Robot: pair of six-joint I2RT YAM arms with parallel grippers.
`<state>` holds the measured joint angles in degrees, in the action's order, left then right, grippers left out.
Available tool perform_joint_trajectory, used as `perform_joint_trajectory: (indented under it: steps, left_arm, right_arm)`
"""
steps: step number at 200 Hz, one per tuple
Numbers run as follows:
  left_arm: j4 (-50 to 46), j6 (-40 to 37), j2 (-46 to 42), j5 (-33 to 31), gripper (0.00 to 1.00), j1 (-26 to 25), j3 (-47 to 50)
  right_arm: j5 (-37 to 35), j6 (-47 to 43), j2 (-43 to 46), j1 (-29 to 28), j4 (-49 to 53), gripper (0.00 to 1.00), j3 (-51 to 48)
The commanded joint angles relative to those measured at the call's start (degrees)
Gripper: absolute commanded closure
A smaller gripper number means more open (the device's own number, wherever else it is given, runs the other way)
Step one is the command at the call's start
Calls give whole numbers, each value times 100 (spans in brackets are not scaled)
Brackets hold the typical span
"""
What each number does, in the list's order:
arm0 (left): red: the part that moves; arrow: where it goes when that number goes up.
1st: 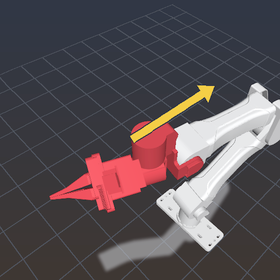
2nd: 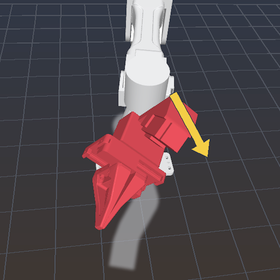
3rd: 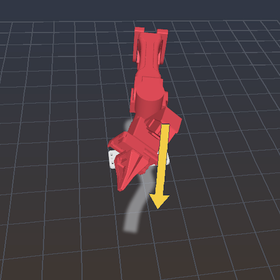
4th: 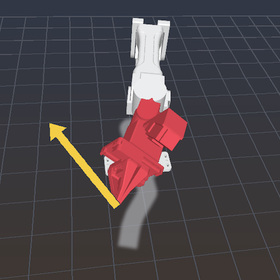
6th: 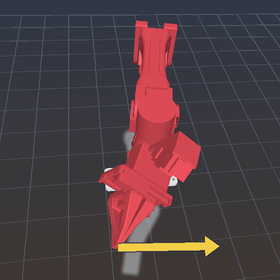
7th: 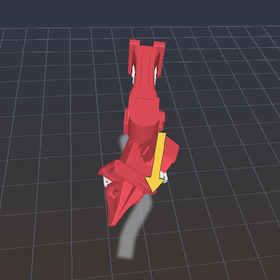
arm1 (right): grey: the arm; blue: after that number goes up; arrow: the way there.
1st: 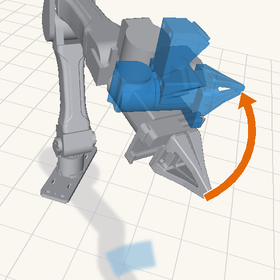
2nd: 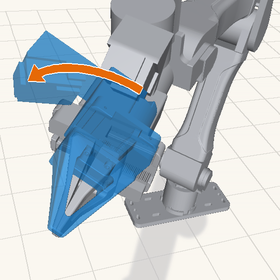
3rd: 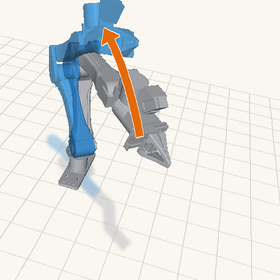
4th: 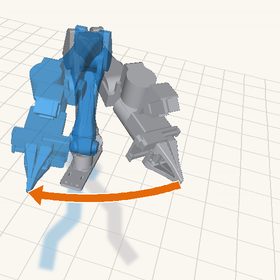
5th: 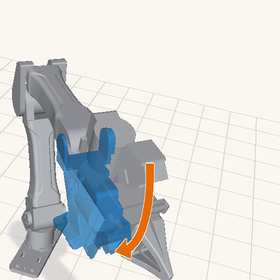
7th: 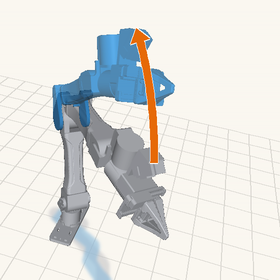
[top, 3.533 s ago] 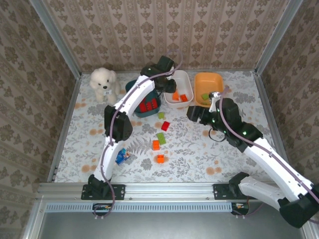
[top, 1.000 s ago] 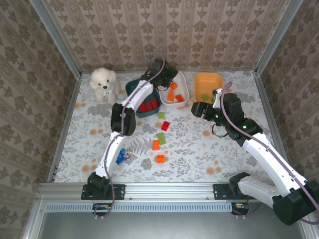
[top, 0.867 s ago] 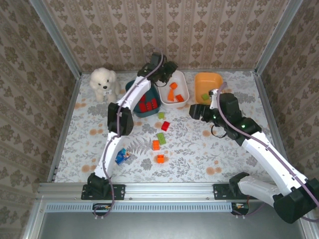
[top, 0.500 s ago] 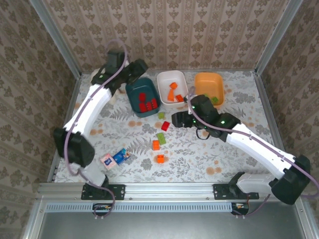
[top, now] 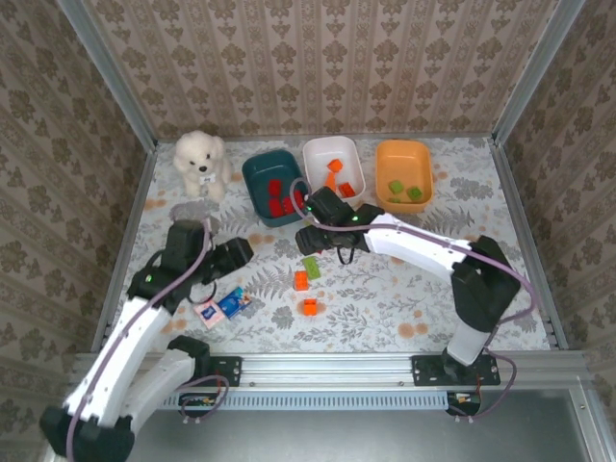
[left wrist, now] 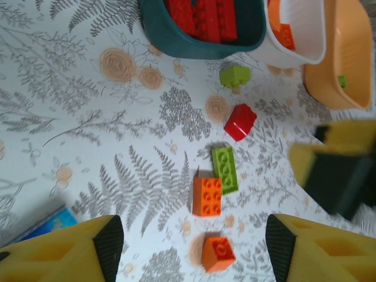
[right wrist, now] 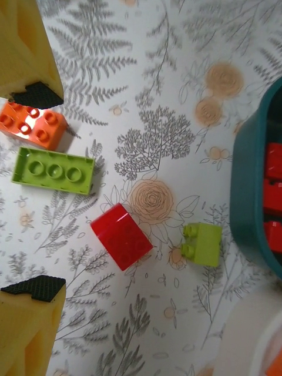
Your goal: Sort the legos into containers by color
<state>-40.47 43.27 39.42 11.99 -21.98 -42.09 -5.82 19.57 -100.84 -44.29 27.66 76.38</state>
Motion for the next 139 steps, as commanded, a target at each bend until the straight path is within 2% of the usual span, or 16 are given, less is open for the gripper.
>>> perform_joint_trajectory:
  steps: [1,29,74,139]
  left_arm:
    - [-564,-43,-877,-112,28,-35,278]
    - [-1056,90,-1411,-190,27,-34,264]
    - [-1247,90,-1406,-153,27,-35,43]
    - [-1480,105,-1397,-170,27,-30,-116]
  right_arm:
    - [-95,-254,-500,134,-211,22,311]
    - [-177,-215,-1155,286,-141,20,787]
    - [-169,-260,-1866,495,-191,18,1360]
    - [47,-409,-2468,597,-172,31,1933]
